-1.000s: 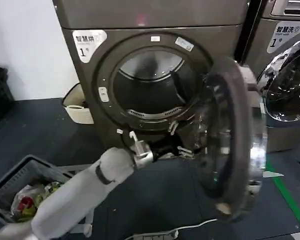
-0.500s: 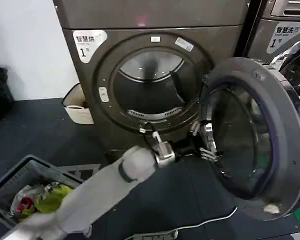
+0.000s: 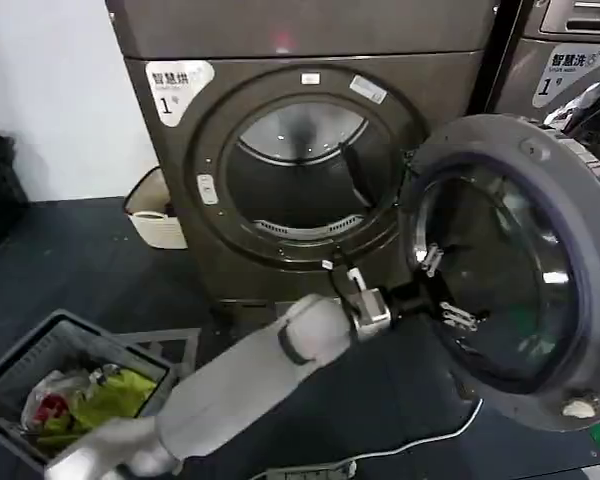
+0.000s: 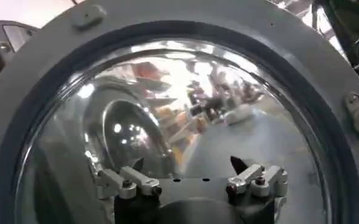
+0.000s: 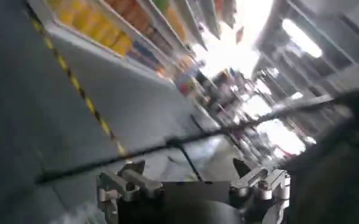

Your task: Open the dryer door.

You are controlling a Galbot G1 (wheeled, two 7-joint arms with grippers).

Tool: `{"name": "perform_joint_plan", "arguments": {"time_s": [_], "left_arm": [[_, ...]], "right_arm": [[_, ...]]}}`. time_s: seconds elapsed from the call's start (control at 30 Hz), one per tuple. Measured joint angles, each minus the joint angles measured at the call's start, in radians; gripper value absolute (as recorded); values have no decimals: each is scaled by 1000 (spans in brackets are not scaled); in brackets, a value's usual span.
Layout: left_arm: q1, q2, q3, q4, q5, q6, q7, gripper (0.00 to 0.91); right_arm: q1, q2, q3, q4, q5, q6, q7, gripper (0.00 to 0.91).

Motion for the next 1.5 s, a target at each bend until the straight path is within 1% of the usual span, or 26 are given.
{"name": "perform_joint_plan", "arguments": {"time_s": [0.3, 0.63, 0.77, 1.07, 1.3, 1.5], "left_arm": [[-28, -98, -5, 106, 87, -24, -27, 907], [-54, -212, -22, 224, 159, -16, -95, 907], [-65, -212, -36, 271, 178, -18, -112, 907], [-91, -212, -47, 373, 206, -24, -112, 907], [-89, -212, -52, 392, 205, -18, -107, 907], [-101, -213, -69, 427, 229, -34, -116, 907]], "right_arm": [[-9, 75, 20, 44, 4, -6, 0, 907], [-10, 117, 24, 76, 17, -11, 0, 907], [-13, 129, 24, 85, 26, -12, 0, 907], [-12, 140, 26, 92, 33, -9, -5, 907], [-9, 137, 26, 92, 35, -9, -8, 907], [-7, 145, 26, 103, 39, -8, -10, 907]]}}
